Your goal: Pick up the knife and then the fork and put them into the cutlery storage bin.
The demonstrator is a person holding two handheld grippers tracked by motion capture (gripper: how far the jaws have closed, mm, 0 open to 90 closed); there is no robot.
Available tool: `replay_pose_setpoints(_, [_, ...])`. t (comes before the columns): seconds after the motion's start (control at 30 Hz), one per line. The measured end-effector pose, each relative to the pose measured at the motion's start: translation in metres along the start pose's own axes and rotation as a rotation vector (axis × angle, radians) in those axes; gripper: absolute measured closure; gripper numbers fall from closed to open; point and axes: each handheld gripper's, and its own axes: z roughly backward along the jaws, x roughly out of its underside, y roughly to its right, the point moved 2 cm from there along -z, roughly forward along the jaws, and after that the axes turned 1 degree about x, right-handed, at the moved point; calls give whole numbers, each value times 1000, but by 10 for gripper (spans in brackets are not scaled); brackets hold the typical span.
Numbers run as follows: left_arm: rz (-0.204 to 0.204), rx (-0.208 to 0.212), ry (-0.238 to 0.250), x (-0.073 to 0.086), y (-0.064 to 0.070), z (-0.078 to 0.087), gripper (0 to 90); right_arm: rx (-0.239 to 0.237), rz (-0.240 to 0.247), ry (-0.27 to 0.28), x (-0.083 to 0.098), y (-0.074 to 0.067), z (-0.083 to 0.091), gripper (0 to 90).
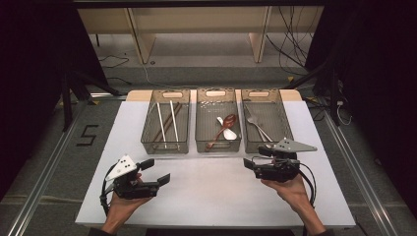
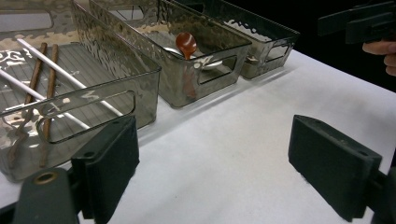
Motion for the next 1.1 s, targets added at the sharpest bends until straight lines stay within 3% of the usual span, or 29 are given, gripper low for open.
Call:
replay_pose_setpoints(0.73, [-2, 24, -4, 0, 2, -1, 158, 4, 35, 52, 31, -19, 14, 219])
replay_pose_setpoints(1.1, [-1, 31, -6, 0, 3, -1, 158, 10, 30, 61, 40, -19, 17, 214])
